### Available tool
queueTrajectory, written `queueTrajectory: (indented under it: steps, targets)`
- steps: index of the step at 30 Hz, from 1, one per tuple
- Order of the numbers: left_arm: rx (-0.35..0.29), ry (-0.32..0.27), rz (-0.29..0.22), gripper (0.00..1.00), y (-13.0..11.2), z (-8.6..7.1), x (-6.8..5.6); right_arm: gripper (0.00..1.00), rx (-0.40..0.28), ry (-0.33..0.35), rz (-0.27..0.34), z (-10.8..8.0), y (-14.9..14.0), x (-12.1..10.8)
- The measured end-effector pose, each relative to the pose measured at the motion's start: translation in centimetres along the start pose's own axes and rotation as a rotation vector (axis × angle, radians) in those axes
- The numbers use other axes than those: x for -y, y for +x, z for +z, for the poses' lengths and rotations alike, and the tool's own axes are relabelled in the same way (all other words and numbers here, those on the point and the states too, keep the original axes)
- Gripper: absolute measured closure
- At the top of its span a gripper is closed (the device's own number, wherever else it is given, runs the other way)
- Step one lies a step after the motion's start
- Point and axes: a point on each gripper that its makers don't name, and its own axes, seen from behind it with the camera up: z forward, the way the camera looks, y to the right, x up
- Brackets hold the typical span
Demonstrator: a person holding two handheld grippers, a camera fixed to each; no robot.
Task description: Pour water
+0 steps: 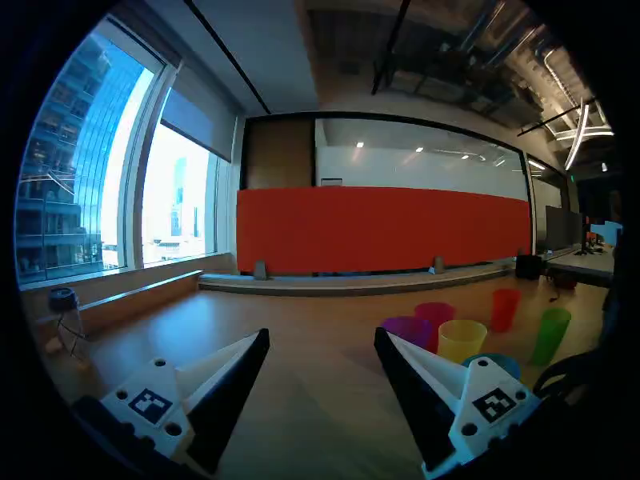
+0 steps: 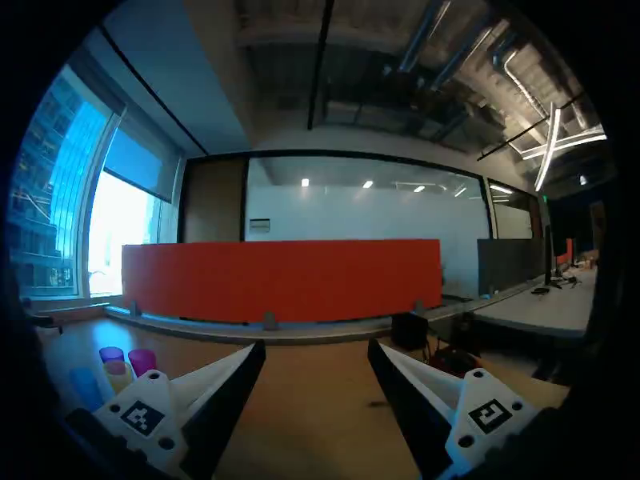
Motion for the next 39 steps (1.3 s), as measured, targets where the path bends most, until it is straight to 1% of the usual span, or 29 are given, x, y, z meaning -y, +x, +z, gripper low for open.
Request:
queueTrajectory:
  steps: [9, 14, 21, 39]
  targets:
    - [0.0, -0.001, 0.001, 0.02, -0.1, 0.0, 0.0, 0.01, 0.0, 0.024, -0.005, 0.2, -0.4, 0.5]
    - [0.0, -0.001, 0.001, 0.02, -0.1, 0.0, 0.0, 0.01, 0.01, 0.04, -0.001, 0.4, -1.4, 0.6]
    - [0.001, -0.001, 0.001, 0.02, -0.1, 0.0, 0.0, 0.01, 0.027, 0.045, 0.006, 0.8, -3.0, 0.6]
    - [0.0, 0.0, 0.001, 0.02, -0.1, 0.1, 0.0, 0.01, 0.071, 0.073, 0.034, 1.5, -6.6, 2.4]
